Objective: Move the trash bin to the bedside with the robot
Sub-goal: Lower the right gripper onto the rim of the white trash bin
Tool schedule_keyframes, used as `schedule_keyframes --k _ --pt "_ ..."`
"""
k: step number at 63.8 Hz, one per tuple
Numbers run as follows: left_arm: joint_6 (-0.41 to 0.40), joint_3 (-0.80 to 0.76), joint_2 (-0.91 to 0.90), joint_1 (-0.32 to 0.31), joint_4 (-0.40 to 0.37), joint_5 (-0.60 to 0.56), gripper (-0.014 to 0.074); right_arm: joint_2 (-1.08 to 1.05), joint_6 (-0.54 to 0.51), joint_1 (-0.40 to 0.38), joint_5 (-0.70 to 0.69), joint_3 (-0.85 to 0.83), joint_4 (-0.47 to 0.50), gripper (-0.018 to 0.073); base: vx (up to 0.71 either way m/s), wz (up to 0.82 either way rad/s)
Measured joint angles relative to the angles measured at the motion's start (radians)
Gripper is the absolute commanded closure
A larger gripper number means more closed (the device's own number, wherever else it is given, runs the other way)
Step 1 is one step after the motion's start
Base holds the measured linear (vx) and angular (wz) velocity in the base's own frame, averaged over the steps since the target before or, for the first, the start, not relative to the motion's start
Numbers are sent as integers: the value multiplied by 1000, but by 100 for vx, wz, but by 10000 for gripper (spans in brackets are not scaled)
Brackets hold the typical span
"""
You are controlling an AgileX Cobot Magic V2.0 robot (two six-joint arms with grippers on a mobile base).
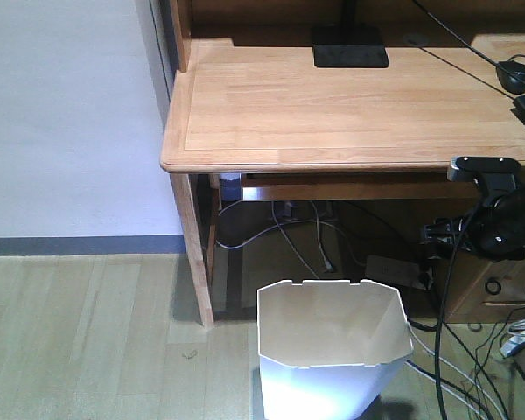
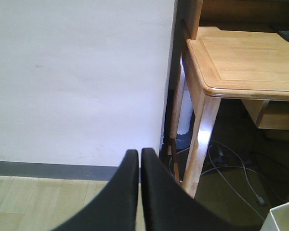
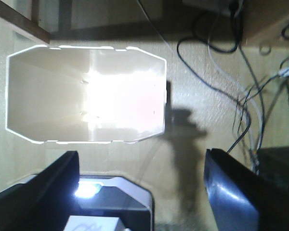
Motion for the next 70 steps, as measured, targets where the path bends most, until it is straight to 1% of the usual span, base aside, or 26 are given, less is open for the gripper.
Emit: schedule_keyframes --k 2,7,15,22,26,31,38,53,70 --pt "0 0 0 0 0 0 603 32 -32 -16 -3 -13 29 31 0 0" --pt "0 0 0 0 0 0 603 117 -150 -53 -6 -46 108 31 0 0" --pt "0 0 0 0 0 0 603 233 -341 -83 -24 -82 223 31 0 0" --pt "0 0 0 0 0 0 603 339 -464 -87 -61 -111 294 31 0 0" --pt "0 0 0 0 0 0 603 400 -505 -87 -91 -129 324 29 0 0" --pt "0 0 0 0 0 0 603 465 -537 -87 -129 -152 352 25 0 0" --pt "0 0 0 0 0 0 603 556 -556 -87 -154 -203 375 10 0 0" --pt "0 0 0 0 0 0 603 746 -560 -87 -144 -352 396 -17 0 0" --pt "0 0 0 0 0 0 603 927 -611 -87 -144 -487 420 -17 0 0"
